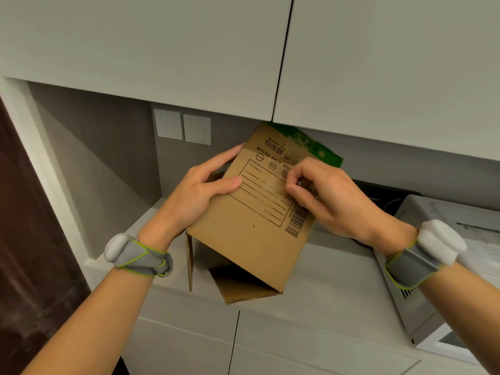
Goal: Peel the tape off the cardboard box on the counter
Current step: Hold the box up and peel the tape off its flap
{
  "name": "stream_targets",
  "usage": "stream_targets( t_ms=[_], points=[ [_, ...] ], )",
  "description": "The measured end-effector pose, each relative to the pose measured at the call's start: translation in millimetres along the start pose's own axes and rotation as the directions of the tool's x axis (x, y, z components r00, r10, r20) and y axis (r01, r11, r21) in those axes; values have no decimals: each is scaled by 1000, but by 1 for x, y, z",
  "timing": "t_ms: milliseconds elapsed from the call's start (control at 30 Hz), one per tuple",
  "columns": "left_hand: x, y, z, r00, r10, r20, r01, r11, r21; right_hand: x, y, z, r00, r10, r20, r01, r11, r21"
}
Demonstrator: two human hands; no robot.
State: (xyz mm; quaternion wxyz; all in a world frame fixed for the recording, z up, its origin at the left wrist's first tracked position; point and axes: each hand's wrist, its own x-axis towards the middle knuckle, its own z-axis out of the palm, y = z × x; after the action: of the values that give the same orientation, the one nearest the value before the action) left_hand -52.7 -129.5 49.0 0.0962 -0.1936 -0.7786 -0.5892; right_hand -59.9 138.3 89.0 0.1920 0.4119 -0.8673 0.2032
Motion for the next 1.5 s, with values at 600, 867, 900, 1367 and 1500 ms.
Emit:
stream_targets(
  t_ms=[600, 867, 900, 1367, 1500],
  points=[
    [-3, 0, 2, 999, 13, 39, -11, 999, -51, -4, 21, 7, 957, 288, -38, -138, 564, 814],
    [-5, 0, 5, 999, 27, 40, -25, 998, -65, -5, 30, 11, 914, 402, -56, -37, 219, 975],
    [-5, 0, 5, 999, 28, 41, -25, 997, -69, -5, 29, 11, 907, 417, -59, -12, 165, 986],
    [-11, -4, -1, 999, 27, 18, -26, 997, -73, -7, 34, 15, 959, 282, 28, 71, -336, 939],
    [-13, -6, -3, 999, 33, 19, -32, 997, -76, -4, 31, 13, 967, 252, 30, 52, -311, 949]
  ],
)
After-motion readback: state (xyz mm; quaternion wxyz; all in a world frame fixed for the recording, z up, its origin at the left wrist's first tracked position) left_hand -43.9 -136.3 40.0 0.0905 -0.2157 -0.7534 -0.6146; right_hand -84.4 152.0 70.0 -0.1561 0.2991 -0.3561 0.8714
